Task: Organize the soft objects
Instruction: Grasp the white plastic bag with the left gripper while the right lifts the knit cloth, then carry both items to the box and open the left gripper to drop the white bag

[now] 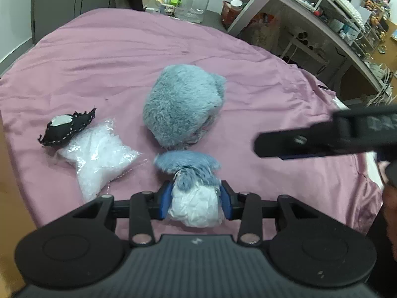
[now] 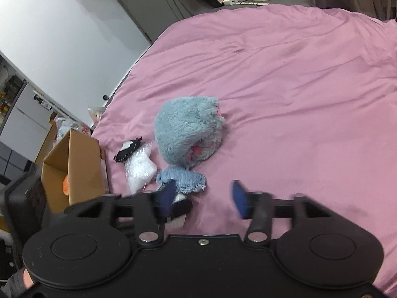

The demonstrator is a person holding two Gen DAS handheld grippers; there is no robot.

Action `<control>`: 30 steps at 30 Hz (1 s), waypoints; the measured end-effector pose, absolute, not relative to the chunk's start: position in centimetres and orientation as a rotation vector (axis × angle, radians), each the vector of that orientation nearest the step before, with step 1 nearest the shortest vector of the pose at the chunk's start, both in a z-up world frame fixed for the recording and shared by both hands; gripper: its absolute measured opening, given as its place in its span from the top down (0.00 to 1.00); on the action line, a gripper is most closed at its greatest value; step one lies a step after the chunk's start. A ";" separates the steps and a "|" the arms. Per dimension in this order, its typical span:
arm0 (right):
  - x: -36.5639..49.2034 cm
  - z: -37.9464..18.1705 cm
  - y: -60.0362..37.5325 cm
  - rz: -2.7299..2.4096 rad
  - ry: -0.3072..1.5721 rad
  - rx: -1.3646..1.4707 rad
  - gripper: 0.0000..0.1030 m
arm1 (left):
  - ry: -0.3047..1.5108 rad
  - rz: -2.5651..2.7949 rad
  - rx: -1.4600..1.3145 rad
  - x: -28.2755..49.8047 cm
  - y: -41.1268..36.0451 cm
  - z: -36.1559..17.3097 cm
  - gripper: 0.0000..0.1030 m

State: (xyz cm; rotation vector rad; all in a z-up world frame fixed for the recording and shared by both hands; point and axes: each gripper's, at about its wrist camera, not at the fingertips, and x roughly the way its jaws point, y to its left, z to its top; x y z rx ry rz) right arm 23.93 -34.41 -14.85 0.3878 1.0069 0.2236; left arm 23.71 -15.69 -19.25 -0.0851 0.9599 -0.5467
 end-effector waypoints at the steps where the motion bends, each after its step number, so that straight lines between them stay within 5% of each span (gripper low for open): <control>1: 24.2 -14.8 -34.1 0.223 1.006 0.390 0.46 | 0.957 -0.548 -0.086 23.6 -15.6 -19.0 0.61; 20: 25.1 -20.2 -29.3 0.288 1.199 0.539 0.44 | 0.986 -0.549 -0.050 20.2 -13.2 -19.5 0.61; 22: 25.1 -20.5 -28.9 0.286 1.198 0.546 0.51 | 0.988 -0.548 -0.061 20.1 -12.9 -19.6 0.61; 24: 25.3 -20.7 -28.8 0.286 1.210 0.555 0.82 | 0.987 -0.549 -0.062 19.8 -12.6 -19.5 0.61; 30: 24.4 -19.2 -29.5 0.266 1.175 0.565 0.84 | 0.955 -0.551 -0.057 19.2 -12.0 -18.2 0.61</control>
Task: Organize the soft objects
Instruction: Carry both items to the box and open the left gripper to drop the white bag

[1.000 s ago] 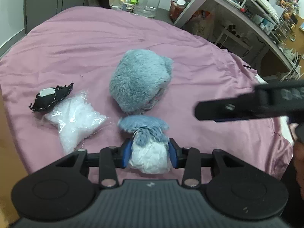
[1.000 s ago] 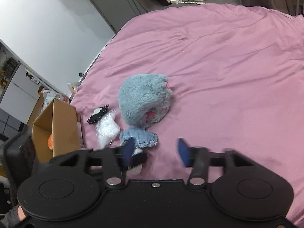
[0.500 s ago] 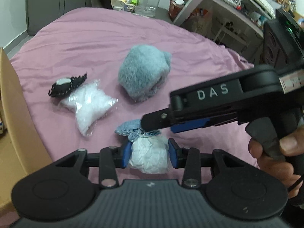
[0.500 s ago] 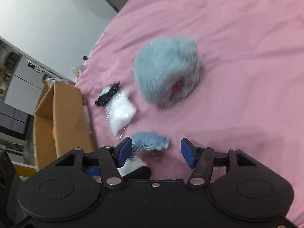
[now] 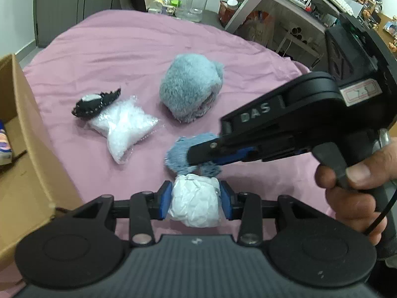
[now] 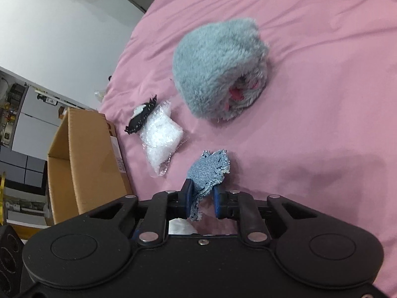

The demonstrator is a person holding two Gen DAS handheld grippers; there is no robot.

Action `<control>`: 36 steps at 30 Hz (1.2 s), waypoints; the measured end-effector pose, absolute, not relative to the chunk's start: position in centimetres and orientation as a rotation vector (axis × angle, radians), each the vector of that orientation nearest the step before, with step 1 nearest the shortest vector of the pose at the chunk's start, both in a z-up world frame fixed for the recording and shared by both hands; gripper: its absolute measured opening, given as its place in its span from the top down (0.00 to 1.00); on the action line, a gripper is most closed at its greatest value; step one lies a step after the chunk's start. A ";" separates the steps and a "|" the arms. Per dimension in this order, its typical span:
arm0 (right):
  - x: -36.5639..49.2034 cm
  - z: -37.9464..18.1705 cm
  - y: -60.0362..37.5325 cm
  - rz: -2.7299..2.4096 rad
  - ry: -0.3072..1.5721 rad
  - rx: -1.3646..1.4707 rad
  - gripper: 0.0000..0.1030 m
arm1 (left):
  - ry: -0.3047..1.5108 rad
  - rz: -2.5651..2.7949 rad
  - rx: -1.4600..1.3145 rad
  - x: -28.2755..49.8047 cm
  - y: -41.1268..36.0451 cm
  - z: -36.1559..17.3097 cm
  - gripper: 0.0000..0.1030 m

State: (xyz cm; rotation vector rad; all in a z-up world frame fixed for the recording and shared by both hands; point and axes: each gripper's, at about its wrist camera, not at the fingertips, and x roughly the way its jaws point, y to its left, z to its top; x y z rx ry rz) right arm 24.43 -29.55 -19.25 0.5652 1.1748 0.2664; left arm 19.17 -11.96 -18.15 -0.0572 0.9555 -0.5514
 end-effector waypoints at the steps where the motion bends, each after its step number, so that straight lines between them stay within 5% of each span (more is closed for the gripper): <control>1: 24.2 -18.7 -29.8 0.263 1.163 0.566 0.84 | 0.950 -0.550 -0.060 19.0 -11.8 -17.9 0.61; 18: 20.3 -7.9 -29.4 0.385 0.915 0.541 0.84 | 0.730 -0.451 -0.052 15.8 -7.6 -7.4 0.61; 36: 20.3 -4.7 -23.9 0.555 0.836 0.511 0.83 | 0.680 -0.227 -0.132 13.9 2.1 -3.9 0.61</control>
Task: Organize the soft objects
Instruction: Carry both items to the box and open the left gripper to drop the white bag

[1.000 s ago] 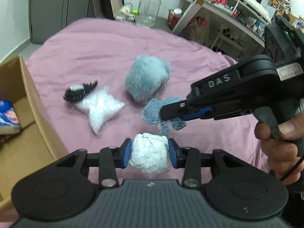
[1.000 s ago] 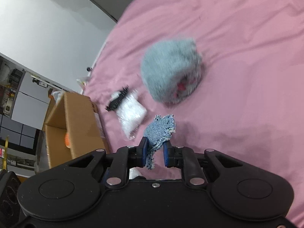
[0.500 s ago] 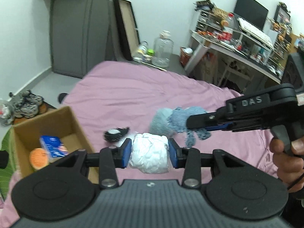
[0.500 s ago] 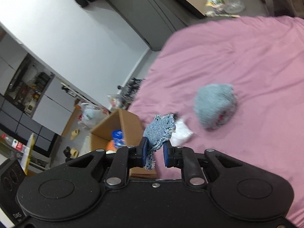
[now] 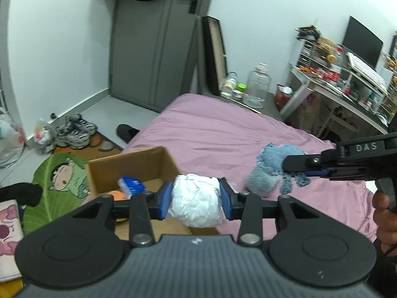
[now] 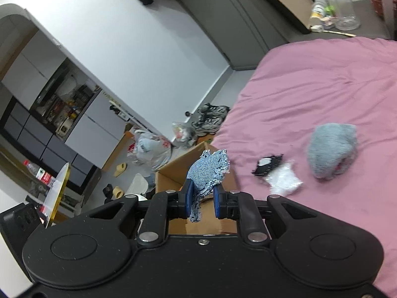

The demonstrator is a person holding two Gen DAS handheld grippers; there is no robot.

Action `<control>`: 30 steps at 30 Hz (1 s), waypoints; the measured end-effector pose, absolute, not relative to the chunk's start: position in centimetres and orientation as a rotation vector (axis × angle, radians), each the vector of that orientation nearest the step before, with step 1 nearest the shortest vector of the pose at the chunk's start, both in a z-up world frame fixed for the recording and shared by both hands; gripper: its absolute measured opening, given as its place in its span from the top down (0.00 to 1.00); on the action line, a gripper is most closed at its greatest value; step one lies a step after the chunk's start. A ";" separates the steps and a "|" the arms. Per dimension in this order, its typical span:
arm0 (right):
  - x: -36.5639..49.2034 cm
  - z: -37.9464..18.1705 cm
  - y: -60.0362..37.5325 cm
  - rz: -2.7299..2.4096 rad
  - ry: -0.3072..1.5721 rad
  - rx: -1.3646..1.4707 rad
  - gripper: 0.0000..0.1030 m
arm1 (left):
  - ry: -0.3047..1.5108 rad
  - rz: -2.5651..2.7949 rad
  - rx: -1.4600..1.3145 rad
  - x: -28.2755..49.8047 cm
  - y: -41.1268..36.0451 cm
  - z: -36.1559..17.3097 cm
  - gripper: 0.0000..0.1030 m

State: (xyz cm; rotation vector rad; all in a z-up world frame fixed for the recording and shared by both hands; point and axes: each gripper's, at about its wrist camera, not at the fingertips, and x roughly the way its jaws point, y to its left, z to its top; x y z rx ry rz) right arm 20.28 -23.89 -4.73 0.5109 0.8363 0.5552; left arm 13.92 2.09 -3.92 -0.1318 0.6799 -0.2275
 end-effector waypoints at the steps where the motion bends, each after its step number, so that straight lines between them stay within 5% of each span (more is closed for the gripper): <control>1: 20.4 -4.7 -23.6 0.564 0.837 0.511 0.83 | 0.681 -0.218 -0.136 13.8 2.5 -4.0 0.61; 30: 24.0 -5.1 -15.7 0.632 0.884 0.396 0.83 | 0.813 -0.033 -0.210 18.4 7.9 -10.8 0.61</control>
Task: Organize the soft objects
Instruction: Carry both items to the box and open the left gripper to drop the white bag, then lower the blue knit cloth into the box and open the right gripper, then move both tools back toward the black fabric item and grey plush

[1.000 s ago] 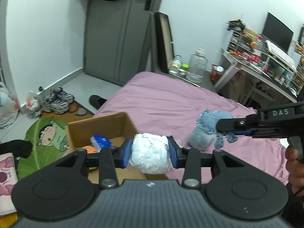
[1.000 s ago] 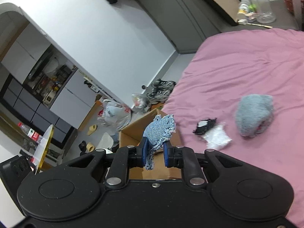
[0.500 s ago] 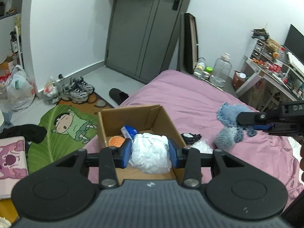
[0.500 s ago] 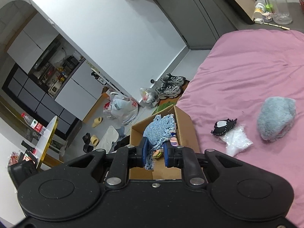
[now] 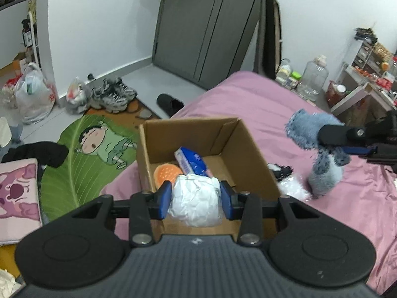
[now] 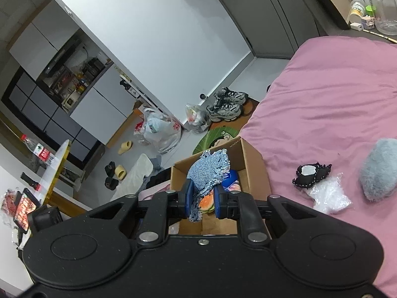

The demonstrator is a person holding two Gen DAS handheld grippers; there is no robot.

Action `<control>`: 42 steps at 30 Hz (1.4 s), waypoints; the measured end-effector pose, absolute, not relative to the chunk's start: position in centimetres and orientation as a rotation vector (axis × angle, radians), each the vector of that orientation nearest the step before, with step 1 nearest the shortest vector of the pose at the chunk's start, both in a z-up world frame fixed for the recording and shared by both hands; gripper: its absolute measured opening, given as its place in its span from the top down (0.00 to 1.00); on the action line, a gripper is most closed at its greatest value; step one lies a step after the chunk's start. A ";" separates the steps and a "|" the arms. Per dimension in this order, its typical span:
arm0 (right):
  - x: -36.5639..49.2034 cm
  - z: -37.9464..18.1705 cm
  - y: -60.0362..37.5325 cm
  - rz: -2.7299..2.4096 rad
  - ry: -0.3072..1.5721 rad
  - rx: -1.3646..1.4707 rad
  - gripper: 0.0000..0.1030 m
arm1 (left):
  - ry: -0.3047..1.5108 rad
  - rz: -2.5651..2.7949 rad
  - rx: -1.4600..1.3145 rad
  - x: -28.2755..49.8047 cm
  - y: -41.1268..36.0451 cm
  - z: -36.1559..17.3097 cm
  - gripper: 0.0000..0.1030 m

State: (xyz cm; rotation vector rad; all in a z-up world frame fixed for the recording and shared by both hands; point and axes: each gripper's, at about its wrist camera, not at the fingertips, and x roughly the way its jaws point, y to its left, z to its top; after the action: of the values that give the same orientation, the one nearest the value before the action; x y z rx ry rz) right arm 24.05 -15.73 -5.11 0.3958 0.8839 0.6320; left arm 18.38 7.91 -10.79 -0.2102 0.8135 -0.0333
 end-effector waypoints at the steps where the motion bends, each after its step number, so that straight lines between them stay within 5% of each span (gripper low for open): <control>1: 24.2 -5.2 -15.5 0.633 0.884 0.391 0.83 | 0.815 -0.018 -0.205 18.5 7.9 -11.0 0.61; 19: 26.2 -7.4 -12.5 0.611 0.908 0.306 0.80 | 0.775 0.030 -0.229 18.5 7.7 -11.2 0.42; 28: 27.4 -7.5 -11.9 0.645 0.889 0.283 0.79 | 0.758 0.048 -0.234 19.0 8.0 -10.2 0.41; 38: 26.1 -7.0 -16.4 0.589 0.847 0.262 0.34 | 0.713 0.093 -0.236 19.8 6.9 -9.0 0.29; 42: 25.6 -6.4 -19.0 0.556 0.833 0.262 0.27 | 0.694 0.095 -0.223 20.2 5.7 -8.4 0.26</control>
State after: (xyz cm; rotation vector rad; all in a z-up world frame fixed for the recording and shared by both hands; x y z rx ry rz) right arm 25.63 -19.00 -6.42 0.2615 0.8325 0.5561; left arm 20.23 5.69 -8.43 -0.2235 0.6938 0.0948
